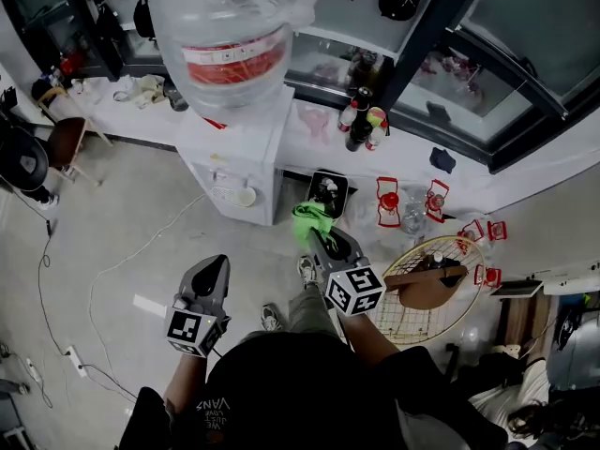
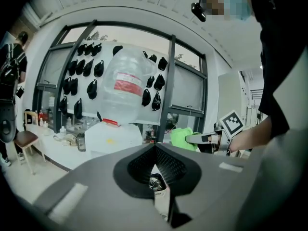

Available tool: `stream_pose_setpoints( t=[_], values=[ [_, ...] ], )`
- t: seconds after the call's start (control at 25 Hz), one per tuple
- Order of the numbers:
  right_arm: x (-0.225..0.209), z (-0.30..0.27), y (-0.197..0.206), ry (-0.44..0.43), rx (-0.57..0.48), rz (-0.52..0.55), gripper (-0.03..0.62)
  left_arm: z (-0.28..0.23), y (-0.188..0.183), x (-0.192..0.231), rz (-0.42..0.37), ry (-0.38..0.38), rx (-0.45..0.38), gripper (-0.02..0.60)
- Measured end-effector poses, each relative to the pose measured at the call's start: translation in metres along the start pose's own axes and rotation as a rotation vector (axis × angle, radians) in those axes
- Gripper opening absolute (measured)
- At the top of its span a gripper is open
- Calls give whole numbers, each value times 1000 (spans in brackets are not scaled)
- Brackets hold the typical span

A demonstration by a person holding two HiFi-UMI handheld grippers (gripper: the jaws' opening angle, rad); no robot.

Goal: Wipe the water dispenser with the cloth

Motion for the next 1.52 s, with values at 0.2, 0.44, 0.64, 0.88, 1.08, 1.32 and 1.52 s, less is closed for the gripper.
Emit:
stream_pose_setpoints(
  t=[0.2, 0.44, 0.64, 0.88, 1.08, 1.32, 1.52],
  values=[
    [-16, -48, 3, -48, 18, 38, 86, -31, -3, 5, 45, -42, 40, 2],
    [-30, -111, 1, -134, 22, 86, 86, -76, -7, 21, 49, -118, 33, 2],
    [-35, -159, 8, -224, 21, 91, 86, -107, 0, 31, 61, -168, 49, 2],
    [-33, -205, 29, -298, 53, 74, 86, -137, 14, 37, 82, -179, 110, 2],
    [-40, -240, 27, -303, 51, 72, 86, -158, 25, 42, 121, -182, 147, 2],
    [-66, -286, 13, -267, 19, 95, 84, -179, 28, 47, 140, -182, 163, 2],
    [-90, -331, 0, -206, -3, 113, 84, -187, 30, 50, 151, -195, 170, 2]
  ],
)
Point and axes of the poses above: the fingertips, and each gripper's own axes: z backward along the fingers, x to its left, y out of its underside, the point moved 5 cm from there along z, backward along the fingers, and after that the axes turned 13 degrees about y, right-handed, at the moved point
